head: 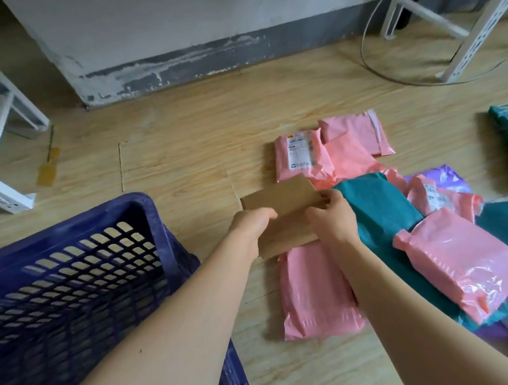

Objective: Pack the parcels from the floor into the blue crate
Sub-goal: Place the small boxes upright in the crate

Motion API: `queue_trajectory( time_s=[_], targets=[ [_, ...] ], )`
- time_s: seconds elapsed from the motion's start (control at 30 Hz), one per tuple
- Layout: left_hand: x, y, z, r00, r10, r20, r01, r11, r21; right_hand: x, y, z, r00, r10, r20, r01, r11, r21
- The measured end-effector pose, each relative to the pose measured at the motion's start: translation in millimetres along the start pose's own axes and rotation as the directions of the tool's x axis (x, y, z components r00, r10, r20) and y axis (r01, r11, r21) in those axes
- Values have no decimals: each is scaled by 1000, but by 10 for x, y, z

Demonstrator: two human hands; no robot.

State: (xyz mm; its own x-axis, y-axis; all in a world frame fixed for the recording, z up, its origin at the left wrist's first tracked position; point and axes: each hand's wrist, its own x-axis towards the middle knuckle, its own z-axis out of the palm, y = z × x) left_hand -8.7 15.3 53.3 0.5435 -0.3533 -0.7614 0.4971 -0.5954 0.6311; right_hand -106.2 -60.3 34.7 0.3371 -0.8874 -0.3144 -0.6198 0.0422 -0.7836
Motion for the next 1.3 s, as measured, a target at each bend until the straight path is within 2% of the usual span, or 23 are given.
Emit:
queue_trajectory(
  time_s=[0.17, 0.3, 0.43, 0.6, 0.83, 0.93, 1.07, 1.3],
  targets=[
    [-502, 182, -144, 990, 111, -89, -122, 984, -132, -420, -369, -259, 985, -72, -157, 111, 961, 254],
    [-971, 278, -307, 967, 239, -89, -252, 946, -203, -789, -730, -388, 973, -123, -194, 192, 898, 395],
    [-1407, 356, -623, 944, 296, -143, -325, 903, -279, -1184, -1124, -433, 956, -215, -200, 284, 848, 447],
    [-1902, 334, -1094, 875, 423, -234, -477, 835, -274, -1615, -1425, -472, 960, -250, -123, 277, 814, 511],
    [-2148, 19, -1742, 773, 553, -310, -622, 756, -201, -2110, -1578, -76, 949, -311, -42, 301, 863, 406],
    [-2123, -120, -1999, 772, 541, -333, -617, 764, -189, -2241, -1612, 123, 940, -340, 6, 317, 882, 349],
    [-1992, -299, -2325, 814, 449, -369, -535, 827, -173, -2321, -1694, 363, 920, -386, 71, 359, 900, 247],
    [-1661, -626, -2679, 912, 127, -391, -220, 954, -203, -2268, -1654, 816, 897, -409, 165, 410, 912, 32]
  ],
)
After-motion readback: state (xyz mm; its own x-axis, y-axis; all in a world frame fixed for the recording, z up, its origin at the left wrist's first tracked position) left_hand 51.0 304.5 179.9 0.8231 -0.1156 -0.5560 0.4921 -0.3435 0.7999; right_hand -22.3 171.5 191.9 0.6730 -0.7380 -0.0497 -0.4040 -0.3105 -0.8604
